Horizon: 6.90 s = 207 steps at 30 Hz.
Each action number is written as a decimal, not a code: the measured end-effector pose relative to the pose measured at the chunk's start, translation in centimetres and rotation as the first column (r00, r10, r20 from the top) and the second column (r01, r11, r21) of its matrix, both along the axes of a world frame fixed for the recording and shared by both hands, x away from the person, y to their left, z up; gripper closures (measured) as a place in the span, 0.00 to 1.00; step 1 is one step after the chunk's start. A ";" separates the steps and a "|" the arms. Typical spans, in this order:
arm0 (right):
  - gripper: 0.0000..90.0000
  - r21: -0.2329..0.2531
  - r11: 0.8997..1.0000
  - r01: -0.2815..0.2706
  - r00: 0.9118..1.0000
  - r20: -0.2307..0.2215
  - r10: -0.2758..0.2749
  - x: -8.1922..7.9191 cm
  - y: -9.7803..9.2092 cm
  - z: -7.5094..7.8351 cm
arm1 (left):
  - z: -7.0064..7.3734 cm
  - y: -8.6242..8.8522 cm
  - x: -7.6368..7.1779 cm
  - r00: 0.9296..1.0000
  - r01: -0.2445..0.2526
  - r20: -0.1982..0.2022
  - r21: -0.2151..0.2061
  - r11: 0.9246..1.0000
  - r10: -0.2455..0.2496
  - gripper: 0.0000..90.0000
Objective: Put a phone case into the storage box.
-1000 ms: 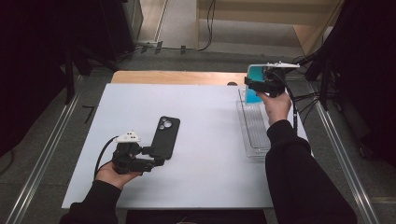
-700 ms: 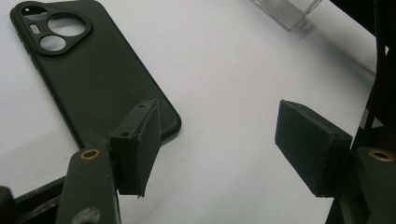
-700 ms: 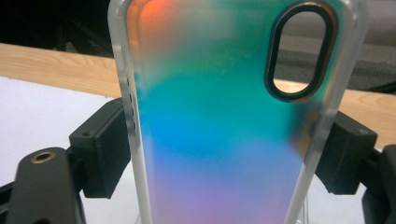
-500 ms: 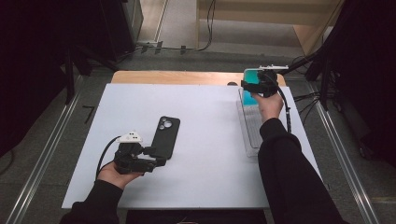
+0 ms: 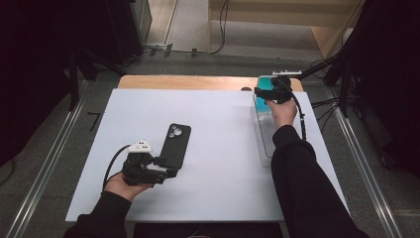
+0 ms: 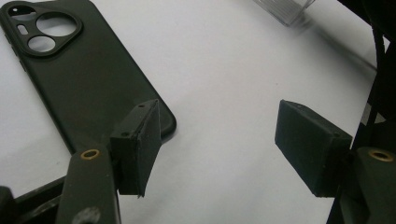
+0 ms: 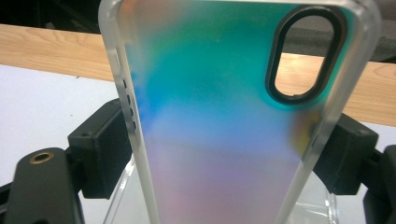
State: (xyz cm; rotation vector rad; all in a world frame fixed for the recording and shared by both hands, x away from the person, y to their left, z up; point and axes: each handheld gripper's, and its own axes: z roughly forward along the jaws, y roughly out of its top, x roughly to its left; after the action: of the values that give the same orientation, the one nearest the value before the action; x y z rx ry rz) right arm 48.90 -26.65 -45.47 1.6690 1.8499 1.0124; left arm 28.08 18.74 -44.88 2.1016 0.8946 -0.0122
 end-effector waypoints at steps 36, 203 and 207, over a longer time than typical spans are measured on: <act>0.00 0.026 0.998 -0.053 0.994 -0.099 0.055 -2.2 -0.2 3.5 | -0.1 0.0 0.3 1.000 -0.004 -0.023 -0.005 1.000 0.004 0.35; 0.26 0.113 0.776 -0.620 0.766 -0.129 0.630 -23.5 3.1 -1.4 | 0.7 -0.8 3.3 0.996 0.055 -0.069 -0.058 0.997 -0.059 0.51; 0.26 0.113 0.775 -0.621 0.764 -0.132 0.631 -23.5 3.1 -1.4 | 0.5 -0.1 2.5 0.996 0.058 -0.068 -0.077 0.995 -0.064 0.47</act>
State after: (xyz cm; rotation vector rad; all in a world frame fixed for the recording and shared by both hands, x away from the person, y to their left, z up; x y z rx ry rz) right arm 25.44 -23.55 -46.87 1.1855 2.6079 1.2162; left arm 30.57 18.60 -44.37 2.0684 0.8582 -0.1506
